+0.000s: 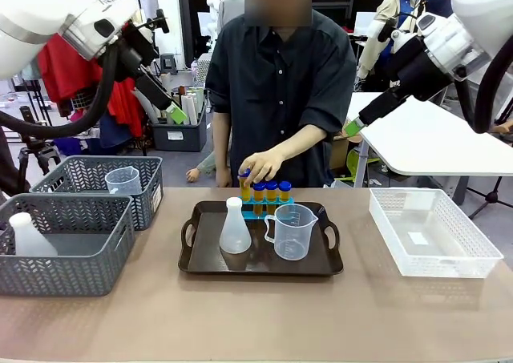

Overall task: Prepare the laboratory tools.
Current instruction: Pick up one Small flask and place it on the Handle tray.

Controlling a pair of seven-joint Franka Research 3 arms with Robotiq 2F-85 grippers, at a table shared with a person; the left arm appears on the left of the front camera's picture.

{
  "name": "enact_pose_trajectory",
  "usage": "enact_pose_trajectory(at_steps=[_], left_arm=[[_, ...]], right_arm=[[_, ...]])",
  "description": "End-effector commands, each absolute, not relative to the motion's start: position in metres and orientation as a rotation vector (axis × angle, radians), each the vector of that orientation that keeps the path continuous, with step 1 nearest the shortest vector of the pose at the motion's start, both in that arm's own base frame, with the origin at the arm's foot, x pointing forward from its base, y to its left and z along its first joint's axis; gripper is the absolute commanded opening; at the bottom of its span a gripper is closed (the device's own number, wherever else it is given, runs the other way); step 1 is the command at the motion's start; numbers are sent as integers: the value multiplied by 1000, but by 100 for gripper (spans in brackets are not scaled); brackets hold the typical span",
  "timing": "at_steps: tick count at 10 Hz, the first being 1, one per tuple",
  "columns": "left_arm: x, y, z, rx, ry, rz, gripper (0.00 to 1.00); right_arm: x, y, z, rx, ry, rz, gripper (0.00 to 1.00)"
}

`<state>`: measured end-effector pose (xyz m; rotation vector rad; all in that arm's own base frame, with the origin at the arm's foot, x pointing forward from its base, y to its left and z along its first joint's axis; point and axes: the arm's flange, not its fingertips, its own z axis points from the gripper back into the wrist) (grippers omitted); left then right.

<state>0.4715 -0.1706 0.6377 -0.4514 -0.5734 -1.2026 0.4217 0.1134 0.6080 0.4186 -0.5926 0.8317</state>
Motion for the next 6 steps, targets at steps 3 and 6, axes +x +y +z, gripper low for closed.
enact_pose_trajectory(at_steps=[3,6], left_arm=[[463,-168,632,-425,-585,-1195,100],[468,-170,636,-445,-574,-1202,100]], right_arm=[[421,113,609,433,-589,821,100],[421,113,609,433,-589,821,100]])
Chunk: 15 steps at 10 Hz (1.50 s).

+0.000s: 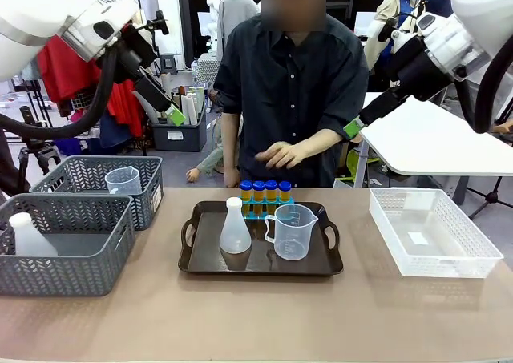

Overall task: Prepare the laboratory tools.
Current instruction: Pick up one Small flask and place it on the Handle tray.

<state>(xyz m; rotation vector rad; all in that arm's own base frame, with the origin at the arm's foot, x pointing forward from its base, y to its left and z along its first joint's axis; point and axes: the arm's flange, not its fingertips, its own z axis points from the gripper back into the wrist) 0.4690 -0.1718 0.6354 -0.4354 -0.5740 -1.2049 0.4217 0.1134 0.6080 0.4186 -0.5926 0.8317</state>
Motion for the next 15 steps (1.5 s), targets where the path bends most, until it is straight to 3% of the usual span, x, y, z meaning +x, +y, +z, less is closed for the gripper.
enact_pose_trajectory(at_steps=[1,15], left_arm=[[468,-170,636,-445,-574,-1202,100],[468,-170,636,-445,-574,-1202,100]], right_arm=[[421,113,609,433,-589,821,100],[421,113,609,433,-589,821,100]])
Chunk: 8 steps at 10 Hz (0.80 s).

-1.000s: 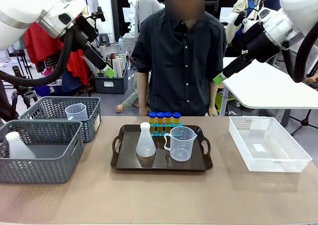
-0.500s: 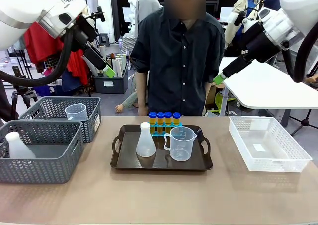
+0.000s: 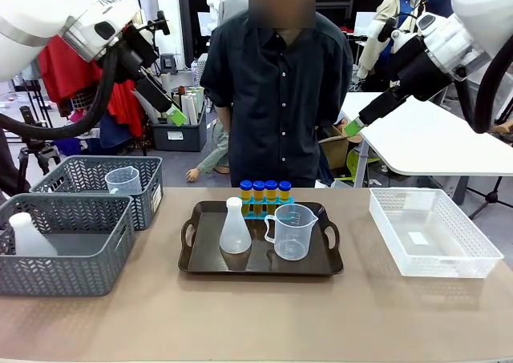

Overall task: Prepare the laboratory tools.
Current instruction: Pick up one Small flask and place it on the Handle tray.

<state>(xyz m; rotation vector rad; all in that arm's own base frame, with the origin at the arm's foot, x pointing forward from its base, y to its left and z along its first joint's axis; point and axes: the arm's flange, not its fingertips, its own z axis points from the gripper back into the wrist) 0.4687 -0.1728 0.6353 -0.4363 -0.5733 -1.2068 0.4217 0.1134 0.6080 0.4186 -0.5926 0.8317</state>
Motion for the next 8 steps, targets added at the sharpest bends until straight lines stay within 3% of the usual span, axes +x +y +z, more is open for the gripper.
enact_pose_trajectory(at_steps=[1,8], left_arm=[[468,-170,636,-445,-574,-1202,100],[468,-170,636,-445,-574,-1202,100]], right_arm=[[421,113,609,433,-589,821,100],[421,113,609,433,-589,821,100]])
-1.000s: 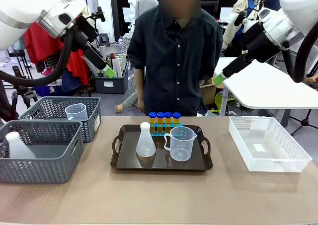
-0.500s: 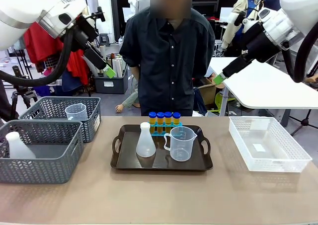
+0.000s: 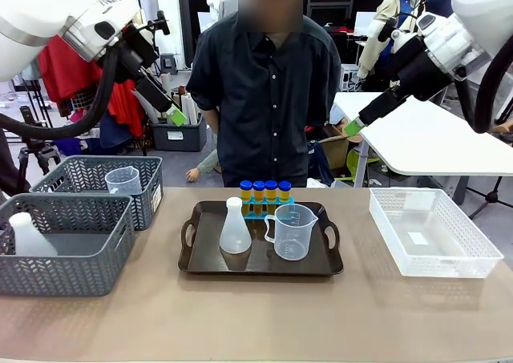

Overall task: Prepare the laboratory tools.
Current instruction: Pick up one Small flask and place it on the Handle tray.

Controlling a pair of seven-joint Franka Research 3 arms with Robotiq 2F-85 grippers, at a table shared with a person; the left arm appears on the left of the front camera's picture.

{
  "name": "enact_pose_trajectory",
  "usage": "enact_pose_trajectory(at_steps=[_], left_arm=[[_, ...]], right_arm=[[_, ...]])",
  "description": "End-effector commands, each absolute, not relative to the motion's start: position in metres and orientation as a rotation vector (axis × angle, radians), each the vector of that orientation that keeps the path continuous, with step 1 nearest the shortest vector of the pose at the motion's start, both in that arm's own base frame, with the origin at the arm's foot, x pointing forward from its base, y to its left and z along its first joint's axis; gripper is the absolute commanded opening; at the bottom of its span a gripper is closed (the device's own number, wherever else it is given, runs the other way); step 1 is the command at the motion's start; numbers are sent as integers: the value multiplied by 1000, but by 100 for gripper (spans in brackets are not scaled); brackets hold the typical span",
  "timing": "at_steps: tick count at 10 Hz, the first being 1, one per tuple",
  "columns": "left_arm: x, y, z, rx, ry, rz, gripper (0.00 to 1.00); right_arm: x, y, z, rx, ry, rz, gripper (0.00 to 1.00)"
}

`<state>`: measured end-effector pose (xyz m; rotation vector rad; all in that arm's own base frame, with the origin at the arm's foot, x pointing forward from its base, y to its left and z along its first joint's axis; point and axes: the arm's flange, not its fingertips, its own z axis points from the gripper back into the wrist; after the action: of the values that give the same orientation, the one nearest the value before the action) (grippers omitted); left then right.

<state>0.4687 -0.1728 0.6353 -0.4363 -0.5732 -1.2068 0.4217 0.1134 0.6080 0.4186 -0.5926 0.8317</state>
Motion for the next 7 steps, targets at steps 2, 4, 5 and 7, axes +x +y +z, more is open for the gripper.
enact_pose_trajectory(at_steps=[2,4,5,7], left_arm=[[468,-170,636,-445,-574,-1202,100],[468,-170,636,-445,-574,-1202,100],[468,-170,636,-445,-574,-1202,100],[468,-170,636,-445,-574,-1202,100]], right_arm=[[421,113,609,433,-589,821,100],[421,113,609,433,-589,821,100],[421,113,609,433,-589,821,100],[421,113,609,433,-589,821,100]])
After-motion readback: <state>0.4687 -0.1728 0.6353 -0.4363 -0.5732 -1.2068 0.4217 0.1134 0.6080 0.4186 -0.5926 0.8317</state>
